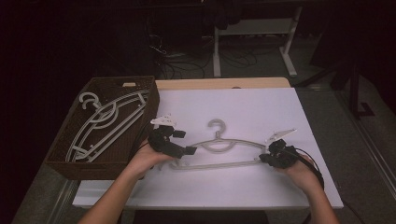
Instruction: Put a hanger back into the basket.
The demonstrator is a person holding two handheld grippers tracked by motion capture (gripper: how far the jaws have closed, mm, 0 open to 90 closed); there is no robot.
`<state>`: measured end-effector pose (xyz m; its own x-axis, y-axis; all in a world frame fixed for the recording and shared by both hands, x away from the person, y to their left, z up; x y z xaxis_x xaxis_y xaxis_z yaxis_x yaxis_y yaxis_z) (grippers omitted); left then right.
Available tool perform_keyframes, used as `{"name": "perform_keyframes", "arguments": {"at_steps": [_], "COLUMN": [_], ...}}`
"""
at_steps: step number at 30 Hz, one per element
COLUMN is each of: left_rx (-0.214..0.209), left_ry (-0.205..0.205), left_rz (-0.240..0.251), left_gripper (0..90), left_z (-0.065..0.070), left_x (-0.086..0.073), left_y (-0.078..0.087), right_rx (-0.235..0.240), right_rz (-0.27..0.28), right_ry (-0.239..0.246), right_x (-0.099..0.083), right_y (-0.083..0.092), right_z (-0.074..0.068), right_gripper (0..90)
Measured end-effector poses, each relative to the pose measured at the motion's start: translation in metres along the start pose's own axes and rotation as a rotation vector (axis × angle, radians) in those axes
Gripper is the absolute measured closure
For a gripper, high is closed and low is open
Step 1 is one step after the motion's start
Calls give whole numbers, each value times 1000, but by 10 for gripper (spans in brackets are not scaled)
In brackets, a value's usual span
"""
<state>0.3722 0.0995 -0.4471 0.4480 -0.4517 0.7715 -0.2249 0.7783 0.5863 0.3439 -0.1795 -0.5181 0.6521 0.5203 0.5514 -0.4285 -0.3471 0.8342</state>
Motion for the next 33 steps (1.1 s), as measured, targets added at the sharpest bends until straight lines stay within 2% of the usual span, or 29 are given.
{"name": "perform_keyframes", "arguments": {"at_steps": [4,8,11,16,21,24,33], "left_rx": [38,72,101,146,159,169,140], "left_ry": [-21,-30,-30,-62,-106,-133,-186], "left_rz": [-28,-76,-119,-195,-260,-283,-304], "left_gripper": [137,143,150,206,320,379,576], "left_z": [-4,-11,-20,-35,-42,-45,-41], "left_x": [-3,-10,-14,-20,-25,-27,-23], "left_y": [-7,-23,-36,-55,-68,-73,-77], "right_rx": [6,10,13,17,19,22,25], "right_rz": [1,2,2,3,4,5,4], "right_ry": [0,-8,-11,-19,-20,-20,-24], "right_x": [0,0,0,-1,-1,-1,-1], "right_y": [-2,-2,-2,-2,-2,-2,-2], "right_z": [0,0,0,0,1,1,1], "right_gripper": [891,891,892,892,893,893,893]}}
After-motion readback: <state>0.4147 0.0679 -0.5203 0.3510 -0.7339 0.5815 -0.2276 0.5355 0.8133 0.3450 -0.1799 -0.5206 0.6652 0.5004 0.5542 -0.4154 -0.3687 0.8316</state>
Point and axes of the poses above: each handheld gripper's, and its own axes: y roughly backward along the jaws, x roughly out of its top, z roughly to its right, the point moved 9 cm from there along -y, roughly forward along the jaws, and after that the axes turned 3 degrees about -x, right-handed, at the moved point
